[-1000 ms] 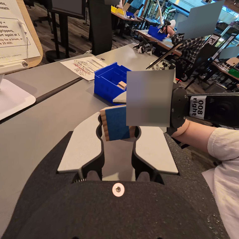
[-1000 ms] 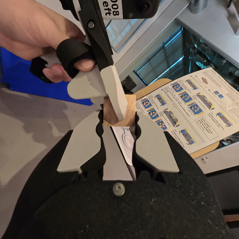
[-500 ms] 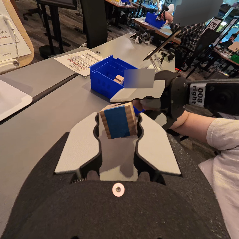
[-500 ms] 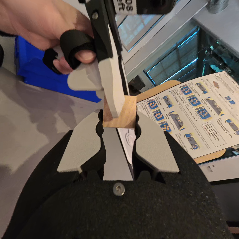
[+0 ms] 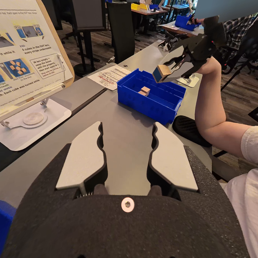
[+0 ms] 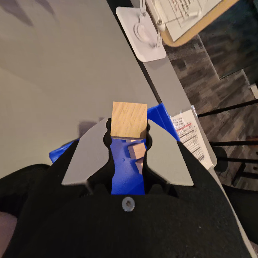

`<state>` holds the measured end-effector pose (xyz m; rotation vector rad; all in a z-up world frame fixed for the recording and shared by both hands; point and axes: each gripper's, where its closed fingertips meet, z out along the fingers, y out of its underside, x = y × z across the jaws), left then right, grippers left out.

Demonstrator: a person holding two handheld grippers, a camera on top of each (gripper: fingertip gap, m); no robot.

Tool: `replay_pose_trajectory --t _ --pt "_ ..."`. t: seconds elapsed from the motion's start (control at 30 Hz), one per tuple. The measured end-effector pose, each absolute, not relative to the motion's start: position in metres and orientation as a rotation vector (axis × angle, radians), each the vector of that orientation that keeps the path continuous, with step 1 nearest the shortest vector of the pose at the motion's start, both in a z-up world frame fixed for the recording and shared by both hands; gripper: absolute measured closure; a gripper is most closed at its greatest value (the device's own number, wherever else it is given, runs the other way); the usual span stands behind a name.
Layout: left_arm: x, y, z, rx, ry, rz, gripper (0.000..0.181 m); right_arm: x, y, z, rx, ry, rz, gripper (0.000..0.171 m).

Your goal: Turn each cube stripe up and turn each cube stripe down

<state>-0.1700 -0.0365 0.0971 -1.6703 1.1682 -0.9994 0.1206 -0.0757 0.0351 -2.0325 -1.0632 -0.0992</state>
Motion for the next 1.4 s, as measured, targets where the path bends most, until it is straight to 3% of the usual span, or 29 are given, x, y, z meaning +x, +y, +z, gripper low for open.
replay_pose_trajectory --t 0.27,0.73,1.03,1.4 --pt "-0.180 -0.033 0.104 -1.664 1.148 -0.985 0.117 0.140 -0.093 0.022 -2.170 -0.981 0.004 0.125" --pt "-0.185 -0.041 0.110 -1.648 1.182 -0.955 0.120 0.240 -0.133 -0.102 -3.383 -0.606 0.180 0.125" --pt "-0.188 -0.047 0.115 -1.630 1.193 -0.959 0.120 0.254 -0.133 -0.129 -3.530 -0.105 0.197 0.125" --pt "-0.184 -0.049 0.109 -1.641 1.219 -0.944 0.120 0.259 -0.130 -0.138 -3.582 -0.005 0.114 0.125"
